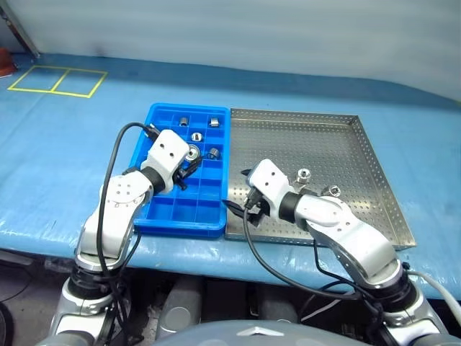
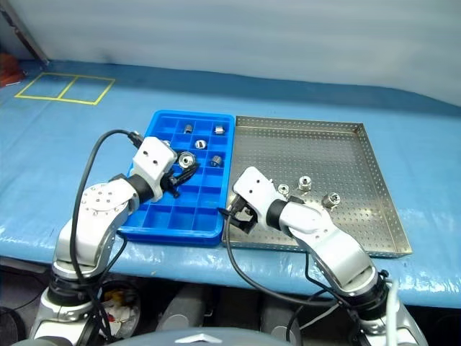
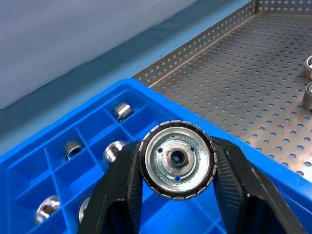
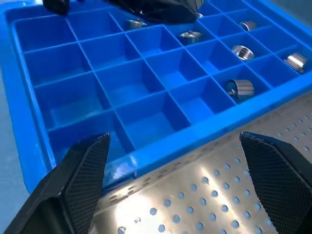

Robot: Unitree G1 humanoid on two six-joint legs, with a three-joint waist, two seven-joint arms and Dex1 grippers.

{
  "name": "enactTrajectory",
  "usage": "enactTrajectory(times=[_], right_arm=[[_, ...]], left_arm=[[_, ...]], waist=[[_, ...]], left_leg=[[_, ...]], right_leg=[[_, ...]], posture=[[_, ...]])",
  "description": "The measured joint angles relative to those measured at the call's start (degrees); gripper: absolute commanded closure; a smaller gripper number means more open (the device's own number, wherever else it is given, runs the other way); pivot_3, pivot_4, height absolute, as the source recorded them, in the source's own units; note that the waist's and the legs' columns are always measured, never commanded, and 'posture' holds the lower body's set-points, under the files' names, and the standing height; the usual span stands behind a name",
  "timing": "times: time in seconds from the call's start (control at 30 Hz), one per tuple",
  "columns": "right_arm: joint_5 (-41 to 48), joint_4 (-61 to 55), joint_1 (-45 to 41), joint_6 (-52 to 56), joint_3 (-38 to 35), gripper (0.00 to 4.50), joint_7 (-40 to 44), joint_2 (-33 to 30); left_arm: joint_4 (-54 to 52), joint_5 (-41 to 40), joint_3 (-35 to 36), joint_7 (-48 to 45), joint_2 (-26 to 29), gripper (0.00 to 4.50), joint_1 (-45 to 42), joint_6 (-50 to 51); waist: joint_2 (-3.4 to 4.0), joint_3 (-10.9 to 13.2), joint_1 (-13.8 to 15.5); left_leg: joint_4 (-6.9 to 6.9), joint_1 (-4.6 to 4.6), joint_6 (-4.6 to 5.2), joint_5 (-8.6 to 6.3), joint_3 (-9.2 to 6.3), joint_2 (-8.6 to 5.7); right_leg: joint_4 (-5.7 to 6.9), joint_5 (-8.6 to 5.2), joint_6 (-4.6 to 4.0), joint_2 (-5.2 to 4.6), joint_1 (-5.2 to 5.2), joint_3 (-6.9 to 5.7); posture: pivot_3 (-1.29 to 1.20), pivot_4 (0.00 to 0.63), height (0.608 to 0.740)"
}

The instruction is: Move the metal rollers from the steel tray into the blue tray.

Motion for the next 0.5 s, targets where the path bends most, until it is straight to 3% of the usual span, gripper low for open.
enactTrajectory(times=[0.5], right_arm=[[-1.39,1.83,-0.43,-2.03,1.01,0.00,3.04,1.17]], left_arm=[[-2.01,-1.33,4.04,5.89,1.25,2.80,6.55,9.25]], waist=[[0.00,0.00,2.33]], left_leg=[[-0.08,-0.05,-0.09,-0.04,-0.04,0.04]], right_leg=[[-0.09,-0.02,-0.04,-0.03,-0.09,-0.08]], posture=[[0.30,0.150,0.740]])
